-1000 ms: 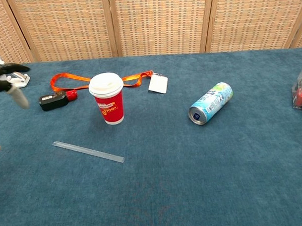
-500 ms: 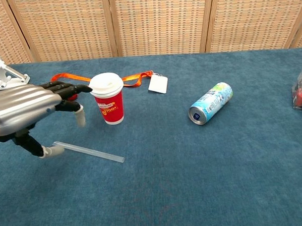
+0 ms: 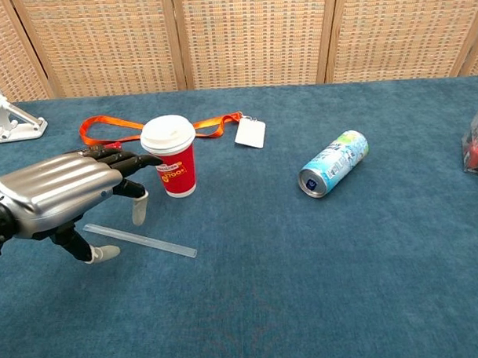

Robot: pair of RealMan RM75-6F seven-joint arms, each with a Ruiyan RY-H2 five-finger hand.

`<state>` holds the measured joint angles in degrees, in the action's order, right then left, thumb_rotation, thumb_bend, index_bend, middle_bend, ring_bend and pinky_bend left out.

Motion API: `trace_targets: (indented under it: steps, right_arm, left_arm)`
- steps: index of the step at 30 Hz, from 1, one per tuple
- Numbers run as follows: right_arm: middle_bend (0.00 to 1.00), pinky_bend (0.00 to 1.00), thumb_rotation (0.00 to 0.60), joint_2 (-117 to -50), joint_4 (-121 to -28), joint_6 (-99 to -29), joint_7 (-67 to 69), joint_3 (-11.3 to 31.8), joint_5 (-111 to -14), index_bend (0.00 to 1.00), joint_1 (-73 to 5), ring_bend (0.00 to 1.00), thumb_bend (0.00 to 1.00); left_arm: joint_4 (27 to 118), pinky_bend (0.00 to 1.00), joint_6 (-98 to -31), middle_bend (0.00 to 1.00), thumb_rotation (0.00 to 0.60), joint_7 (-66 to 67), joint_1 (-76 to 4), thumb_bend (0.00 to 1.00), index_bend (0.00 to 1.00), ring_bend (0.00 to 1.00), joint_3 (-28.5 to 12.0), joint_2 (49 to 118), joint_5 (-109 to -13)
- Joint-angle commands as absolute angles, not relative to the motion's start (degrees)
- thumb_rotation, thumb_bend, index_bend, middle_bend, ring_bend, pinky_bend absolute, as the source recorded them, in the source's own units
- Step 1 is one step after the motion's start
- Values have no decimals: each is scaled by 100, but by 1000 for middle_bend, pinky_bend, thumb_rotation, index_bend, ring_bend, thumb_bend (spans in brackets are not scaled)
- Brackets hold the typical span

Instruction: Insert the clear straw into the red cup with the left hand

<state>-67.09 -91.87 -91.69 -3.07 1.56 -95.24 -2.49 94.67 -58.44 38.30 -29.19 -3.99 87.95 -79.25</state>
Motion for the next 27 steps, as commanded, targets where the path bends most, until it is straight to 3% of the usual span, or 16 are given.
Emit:
trace_targets:
  steps: [1,23,27]
  right_arm:
    - [0,0,600,-6712,-9189,-9168,-316,154,-9526,99,-248,0,20]
    - [0,0,600,-6690,-9168,-9160,-231,179,-9472,123,-248,0,20]
    - [0,0,600,-6687,-9164,-9162,-217,182,-9466,126,-247,0,19]
  left_arm:
    - [9435,0,-5808,0,600,3785,-2975,280,462,0,-380,8824,-7923]
    - [9014,2,-5533,0,600,4056,-3475,291,483,0,-389,9294,-7415]
    - [8961,56,-5614,0,600,4073,-3496,292,484,0,-381,9341,-7397]
